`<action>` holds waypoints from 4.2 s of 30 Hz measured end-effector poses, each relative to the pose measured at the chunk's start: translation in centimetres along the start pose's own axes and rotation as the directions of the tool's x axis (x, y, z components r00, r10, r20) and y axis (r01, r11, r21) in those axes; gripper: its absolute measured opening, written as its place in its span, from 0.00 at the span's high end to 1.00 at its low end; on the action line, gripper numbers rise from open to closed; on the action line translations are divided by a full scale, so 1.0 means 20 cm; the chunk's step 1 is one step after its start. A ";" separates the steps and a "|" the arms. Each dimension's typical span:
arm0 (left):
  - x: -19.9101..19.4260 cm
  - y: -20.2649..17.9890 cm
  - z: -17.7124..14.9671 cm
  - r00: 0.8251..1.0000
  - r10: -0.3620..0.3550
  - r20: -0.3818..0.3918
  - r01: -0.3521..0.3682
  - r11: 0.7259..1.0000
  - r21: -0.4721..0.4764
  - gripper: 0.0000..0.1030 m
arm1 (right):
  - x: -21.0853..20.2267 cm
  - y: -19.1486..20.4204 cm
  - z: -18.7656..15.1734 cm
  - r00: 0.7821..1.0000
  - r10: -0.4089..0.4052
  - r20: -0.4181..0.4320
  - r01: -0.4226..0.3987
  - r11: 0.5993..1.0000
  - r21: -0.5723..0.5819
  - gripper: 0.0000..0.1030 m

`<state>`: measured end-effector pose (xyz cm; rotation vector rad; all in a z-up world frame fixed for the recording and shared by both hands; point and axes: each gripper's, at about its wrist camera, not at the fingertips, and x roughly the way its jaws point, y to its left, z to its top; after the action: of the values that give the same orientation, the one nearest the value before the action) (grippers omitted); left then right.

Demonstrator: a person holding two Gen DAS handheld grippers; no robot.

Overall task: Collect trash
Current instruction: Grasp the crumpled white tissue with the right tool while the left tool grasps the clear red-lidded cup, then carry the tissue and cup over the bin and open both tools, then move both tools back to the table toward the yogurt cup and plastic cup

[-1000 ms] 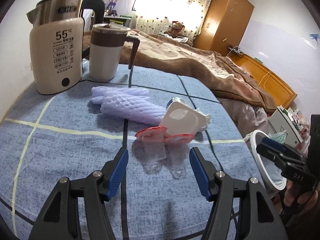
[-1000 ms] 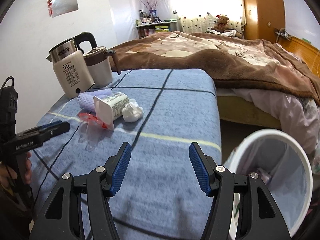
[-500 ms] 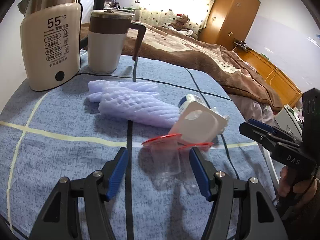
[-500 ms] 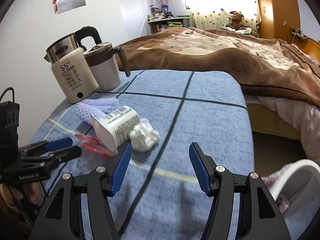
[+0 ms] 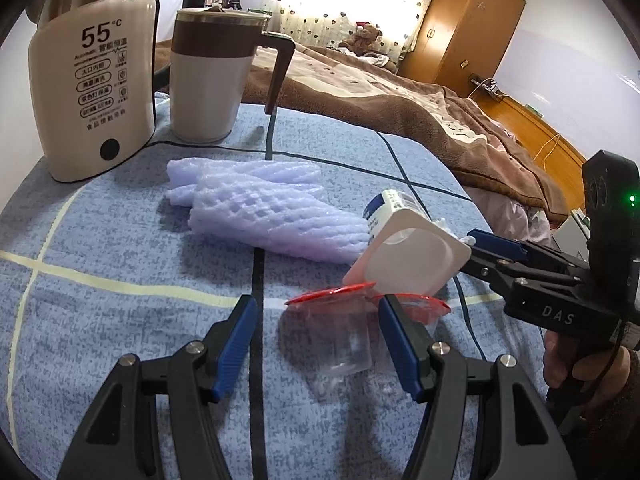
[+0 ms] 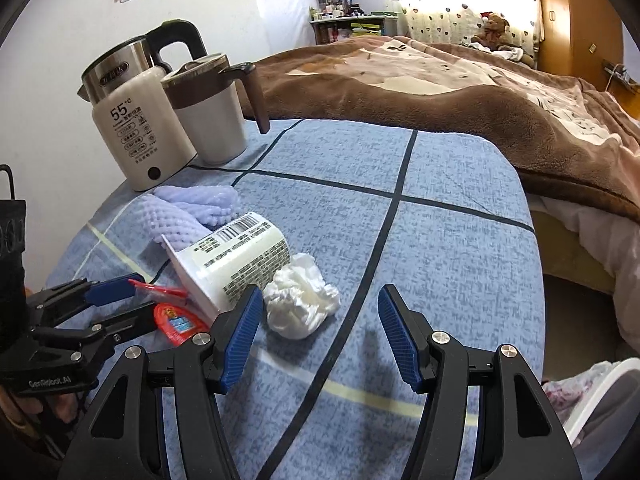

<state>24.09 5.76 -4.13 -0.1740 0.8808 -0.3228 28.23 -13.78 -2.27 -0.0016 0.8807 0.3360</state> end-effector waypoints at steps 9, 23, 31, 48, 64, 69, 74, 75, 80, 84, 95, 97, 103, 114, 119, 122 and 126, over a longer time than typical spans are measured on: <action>0.03 0.02 0.00 1.000 -0.006 -0.008 0.006 1.000 -0.016 0.51 | 0.07 0.03 -0.01 0.999 0.023 -0.031 -0.023 1.000 -0.019 0.61; 0.00 -0.01 -0.02 1.000 -0.006 0.001 0.006 1.000 0.001 0.59 | 0.05 0.04 -0.02 1.000 0.028 -0.009 -0.028 1.000 -0.001 0.74; -0.08 -0.04 -0.03 1.000 -0.001 0.030 0.000 1.000 0.013 0.59 | -0.06 0.01 -0.05 0.999 0.032 0.033 -0.033 0.999 0.028 0.75; -0.26 -0.36 -0.06 0.994 -0.078 0.074 0.068 0.990 0.126 0.59 | -0.45 -0.13 -0.21 0.991 0.021 0.134 -0.036 0.993 0.111 0.75; -0.23 -0.83 -0.12 0.978 -0.208 0.024 0.196 0.949 0.246 0.59 | -0.82 -0.41 -0.42 0.980 -0.094 0.177 0.056 0.977 0.207 0.75; -0.20 -0.99 -0.14 0.970 -0.242 0.003 0.231 0.931 0.283 0.59 | -0.93 -0.51 -0.50 0.973 -0.146 0.179 0.101 0.966 0.240 0.75; -0.14 -1.16 -0.18 0.963 -0.268 -0.035 0.265 0.909 0.321 0.59 | -1.01 -0.64 -0.60 0.966 -0.204 0.162 0.153 0.947 0.282 0.75; -0.13 -1.19 -0.18 0.961 -0.272 -0.043 0.271 0.905 0.328 0.59 | -1.02 -0.66 -0.62 0.964 -0.215 0.158 0.163 0.943 0.291 0.75; -0.06 -1.35 -0.22 0.962 -0.266 -0.070 0.272 0.886 0.376 0.59 | -1.06 -0.77 -0.70 0.954 -0.270 0.130 0.216 0.920 0.327 0.75; -0.04 -1.44 -0.26 0.963 -0.258 -0.081 0.268 0.874 0.406 0.59 | -1.07 -0.85 -0.76 0.946 -0.307 0.106 0.254 0.903 0.347 0.75; 0.06 -1.57 -0.31 0.975 -0.198 -0.103 0.223 0.872 0.437 0.59 | -1.01 -0.95 -0.85 0.921 -0.390 0.020 0.360 0.867 0.345 0.75; 0.08 -1.57 -0.31 0.975 -0.193 -0.108 0.221 0.878 0.425 0.59 | -1.00 -0.96 -0.86 0.915 -0.404 0.007 0.378 0.861 0.341 0.74; 0.08 -1.57 -0.30 0.977 -0.188 -0.101 0.213 0.885 0.415 0.58 | -0.99 -1.00 -0.87 0.910 -0.414 -0.005 0.388 0.849 0.358 0.71; 0.07 -1.57 -0.30 0.976 -0.200 -0.092 0.220 0.883 0.415 0.50 | -0.99 -0.99 -0.86 0.899 -0.438 -0.012 0.412 0.836 0.363 0.62; 0.05 -1.55 -0.29 0.976 -0.200 -0.081 0.216 0.887 0.409 0.47 | -1.00 -0.97 -0.87 0.900 -0.436 -0.005 0.407 0.837 0.366 0.56; 0.04 -1.54 -0.29 0.976 -0.203 -0.078 0.217 0.891 0.399 0.46 | -1.00 -0.97 -0.87 0.900 -0.436 -0.004 0.407 0.836 0.367 0.56; 0.02 -1.51 -0.28 0.976 -0.208 -0.070 0.219 0.894 0.392 0.43 | -1.02 -0.94 -0.86 0.901 -0.434 0.004 0.402 0.838 0.368 0.55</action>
<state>13.77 -22.70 0.53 0.1138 0.8052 -0.7051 8.72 -39.90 -0.52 0.1573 0.8187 -0.2411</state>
